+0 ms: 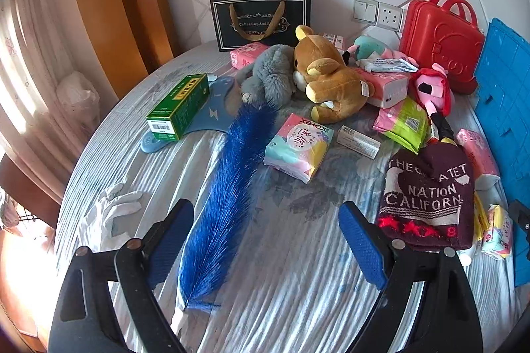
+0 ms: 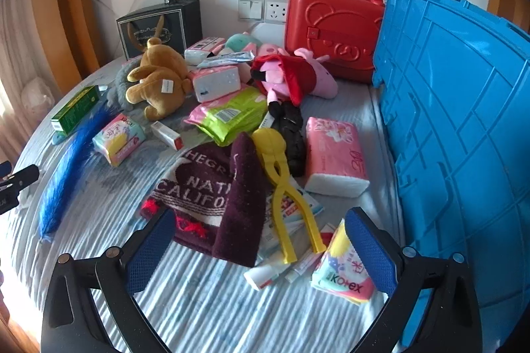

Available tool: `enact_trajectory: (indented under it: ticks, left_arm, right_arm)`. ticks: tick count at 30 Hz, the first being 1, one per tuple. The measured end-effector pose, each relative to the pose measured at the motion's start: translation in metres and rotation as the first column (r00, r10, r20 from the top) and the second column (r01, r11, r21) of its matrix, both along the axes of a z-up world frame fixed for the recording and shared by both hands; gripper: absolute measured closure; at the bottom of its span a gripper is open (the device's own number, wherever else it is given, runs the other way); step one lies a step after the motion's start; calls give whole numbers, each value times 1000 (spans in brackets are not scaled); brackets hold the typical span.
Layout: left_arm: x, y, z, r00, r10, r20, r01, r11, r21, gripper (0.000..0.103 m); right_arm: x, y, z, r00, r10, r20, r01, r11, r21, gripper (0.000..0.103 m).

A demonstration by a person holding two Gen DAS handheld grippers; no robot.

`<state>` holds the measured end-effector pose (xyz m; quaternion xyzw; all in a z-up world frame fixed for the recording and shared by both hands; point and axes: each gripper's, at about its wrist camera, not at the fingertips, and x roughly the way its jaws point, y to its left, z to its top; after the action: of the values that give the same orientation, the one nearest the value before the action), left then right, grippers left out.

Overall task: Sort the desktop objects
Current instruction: 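Grasp the Kotex pad pack with left tool while right tool grasps white tube box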

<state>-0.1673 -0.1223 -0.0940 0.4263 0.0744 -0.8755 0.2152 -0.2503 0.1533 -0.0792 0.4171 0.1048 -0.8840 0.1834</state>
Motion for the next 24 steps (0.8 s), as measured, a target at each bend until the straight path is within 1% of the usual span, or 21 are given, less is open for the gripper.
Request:
enact_trajectory:
  ticks: [2,5,9,12,14,17,19,23,24]
  left_arm:
    - [-15,-9,-6,1000,-24,17,24,1000,13,13]
    - [-38,-18,-17,997,-66,30,65,998,24,13]
    - [-69,-28,-37,993,-103,58,102,994,26,13]
    - [-91,-34,-55,989,-122,84,118,992,49,13]
    - [-106,-36,-67,985,-138,104,131,989,64,13]
    - [-127,-37,-83,979,-154,132,147,987,65,13]
    - [-140,-39,-94,977,-156,147,148,987,68,13]
    - [-160,-44,-115,970,-171,175,153,982,109,13]
    - [-162,-41,-117,971,-167,171,157,985,70,12]
  right_arm:
    - [-4,-11,0,1000,-2,7,2,1000,-6,0]
    - [-14,-36,-3,999,33,26,-32,999,-41,0]
    - [-34,-74,-15,997,73,29,-72,996,-47,0]
    - [-52,-101,-26,991,127,46,-124,991,-59,0]
    - [-65,-119,-37,985,164,58,-162,986,-46,0]
    - [-84,-141,-58,973,209,95,-209,978,-9,0]
    - [-98,-150,-71,964,233,127,-233,972,-10,0]
    - [-122,-162,-94,949,255,186,-252,967,-39,0]
    - [-127,-165,-100,946,253,202,-250,967,-39,0]
